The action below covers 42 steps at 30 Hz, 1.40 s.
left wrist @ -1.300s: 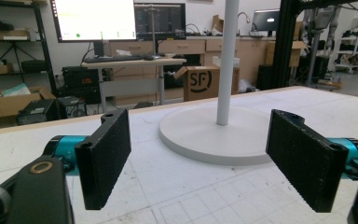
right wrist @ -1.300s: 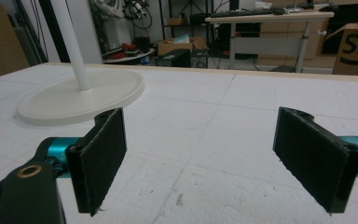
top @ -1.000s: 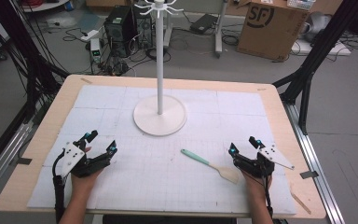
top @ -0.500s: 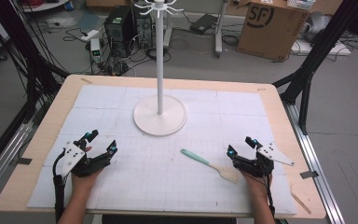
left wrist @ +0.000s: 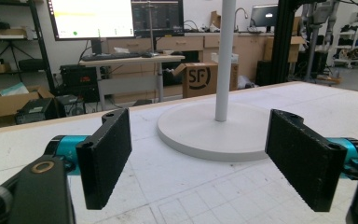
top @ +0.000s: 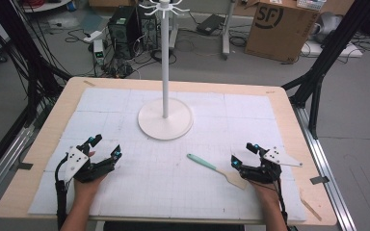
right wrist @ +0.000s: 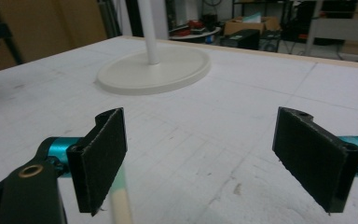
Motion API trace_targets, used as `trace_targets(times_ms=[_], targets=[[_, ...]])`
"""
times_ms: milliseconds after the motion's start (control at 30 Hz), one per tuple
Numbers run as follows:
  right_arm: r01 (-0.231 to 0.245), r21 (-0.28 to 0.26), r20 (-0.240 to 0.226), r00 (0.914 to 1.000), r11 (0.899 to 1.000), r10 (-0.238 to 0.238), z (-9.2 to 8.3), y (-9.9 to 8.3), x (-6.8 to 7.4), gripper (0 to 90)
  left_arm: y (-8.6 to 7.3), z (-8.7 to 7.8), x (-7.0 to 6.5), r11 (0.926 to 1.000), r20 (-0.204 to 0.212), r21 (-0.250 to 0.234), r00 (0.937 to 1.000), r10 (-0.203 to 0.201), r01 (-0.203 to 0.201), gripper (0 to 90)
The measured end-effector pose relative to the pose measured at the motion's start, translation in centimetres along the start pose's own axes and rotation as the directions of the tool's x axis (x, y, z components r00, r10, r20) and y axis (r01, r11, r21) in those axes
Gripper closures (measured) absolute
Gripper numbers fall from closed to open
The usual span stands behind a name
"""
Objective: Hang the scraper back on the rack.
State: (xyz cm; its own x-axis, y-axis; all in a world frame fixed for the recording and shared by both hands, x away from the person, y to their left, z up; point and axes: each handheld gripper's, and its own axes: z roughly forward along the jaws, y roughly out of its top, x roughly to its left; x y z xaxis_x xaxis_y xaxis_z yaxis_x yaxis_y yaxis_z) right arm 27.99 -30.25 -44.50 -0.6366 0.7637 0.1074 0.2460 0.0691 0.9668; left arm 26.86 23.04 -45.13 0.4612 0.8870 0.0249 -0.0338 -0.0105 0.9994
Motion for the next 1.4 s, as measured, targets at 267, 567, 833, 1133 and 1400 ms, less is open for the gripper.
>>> trace_targets(times_ms=[267,567,833,1133,1400], targets=[[0.037,0.043,-0.069,0.9971,0.998,-0.034,0.1,0.0,0.3,17.5,0.0,0.1,0.0,1.0,0.0,0.0,1.0,0.001,-0.001,23.3],[0.071,0.148,-0.113,0.992,0.986,-0.055,0.8,0.1,0.7,19.0,0.0,0.1,0.0,1.0,0.0,0.002,1.0,0.002,-0.002,23.4],[0.075,0.221,-0.111,0.9925,0.972,-0.051,1.2,0.2,0.8,20.9,0.0,0.1,0.0,1.0,-0.002,0.002,1.0,0.002,-0.002,23.4],[0.075,0.336,-0.083,0.9953,0.939,-0.049,1.8,0.8,1.0,24.8,0.0,0.1,0.0,1.0,-0.001,0.003,1.0,0.001,-0.001,23.5],[0.048,0.427,-0.047,0.9984,0.903,-0.031,2.2,1.2,1.0,27.9,0.0,0.1,0.0,1.0,-0.002,0.003,1.0,0.003,-0.003,23.4]])
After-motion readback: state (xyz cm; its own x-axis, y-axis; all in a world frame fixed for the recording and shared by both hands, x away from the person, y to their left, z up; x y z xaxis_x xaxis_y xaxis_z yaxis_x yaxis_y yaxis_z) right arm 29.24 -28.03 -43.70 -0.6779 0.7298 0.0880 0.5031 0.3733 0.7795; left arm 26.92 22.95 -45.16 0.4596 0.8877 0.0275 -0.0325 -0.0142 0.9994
